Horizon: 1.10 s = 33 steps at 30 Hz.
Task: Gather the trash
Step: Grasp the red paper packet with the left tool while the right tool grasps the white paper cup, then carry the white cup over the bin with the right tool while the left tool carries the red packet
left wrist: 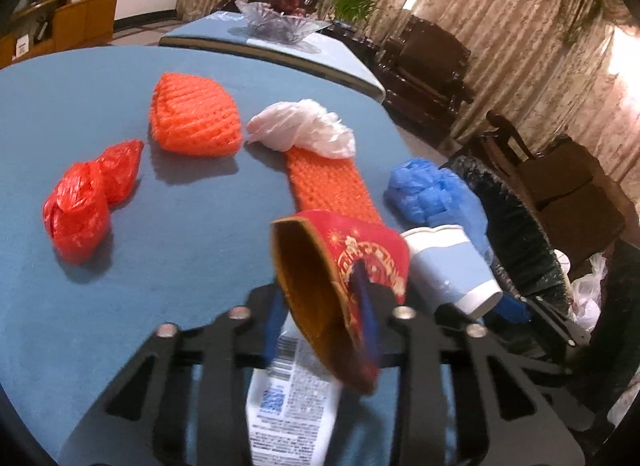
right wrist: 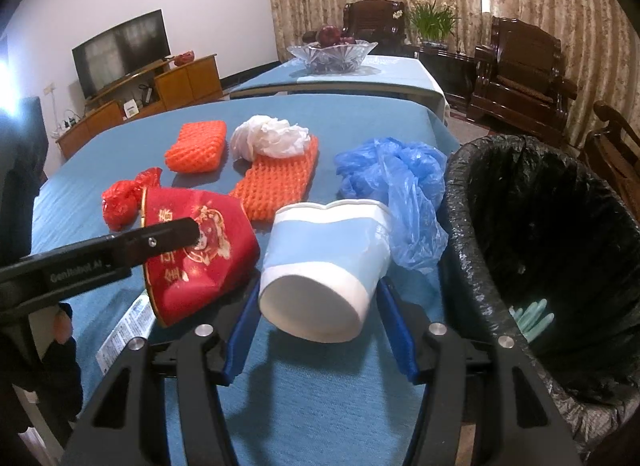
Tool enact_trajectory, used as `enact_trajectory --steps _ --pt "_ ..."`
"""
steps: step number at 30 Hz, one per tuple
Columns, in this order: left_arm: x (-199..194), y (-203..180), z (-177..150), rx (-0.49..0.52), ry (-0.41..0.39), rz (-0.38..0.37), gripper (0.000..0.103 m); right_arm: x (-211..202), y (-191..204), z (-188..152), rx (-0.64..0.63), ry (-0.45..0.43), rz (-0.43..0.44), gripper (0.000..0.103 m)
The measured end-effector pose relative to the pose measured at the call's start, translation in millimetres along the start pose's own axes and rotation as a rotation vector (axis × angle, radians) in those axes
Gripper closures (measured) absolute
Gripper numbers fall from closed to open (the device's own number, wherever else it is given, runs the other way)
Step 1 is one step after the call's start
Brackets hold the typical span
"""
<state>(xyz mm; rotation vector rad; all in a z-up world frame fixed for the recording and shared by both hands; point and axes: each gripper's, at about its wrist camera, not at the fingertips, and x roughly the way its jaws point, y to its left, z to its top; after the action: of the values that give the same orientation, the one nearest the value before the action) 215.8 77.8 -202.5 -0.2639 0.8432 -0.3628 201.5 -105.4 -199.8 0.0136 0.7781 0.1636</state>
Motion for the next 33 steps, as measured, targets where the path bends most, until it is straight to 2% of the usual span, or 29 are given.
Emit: enact_trajectory --steps 4,7,15,27,33 --pt "-5.6 -9.3 2.3 0.022 -0.022 -0.005 0.091 -1.9 0.8 1.9 -0.003 -0.007 0.002 0.046" --pt "-11.5 -15.6 4.6 0.035 -0.041 0.008 0.094 -6.9 3.3 4.6 -0.011 -0.021 0.008 0.046" --pt "-46.0 -27.8 15.5 0.098 -0.126 0.073 0.095 -27.7 8.6 15.8 -0.024 -0.074 0.032 0.048" --pt "-101.8 -47.3 26.4 0.140 -0.243 0.090 0.095 -71.5 16.5 35.1 -0.038 -0.179 0.082 0.048" --pt "-120.4 -61.5 33.3 0.160 -0.283 0.099 0.095 -93.6 11.6 44.6 -0.032 -0.236 0.081 0.048"
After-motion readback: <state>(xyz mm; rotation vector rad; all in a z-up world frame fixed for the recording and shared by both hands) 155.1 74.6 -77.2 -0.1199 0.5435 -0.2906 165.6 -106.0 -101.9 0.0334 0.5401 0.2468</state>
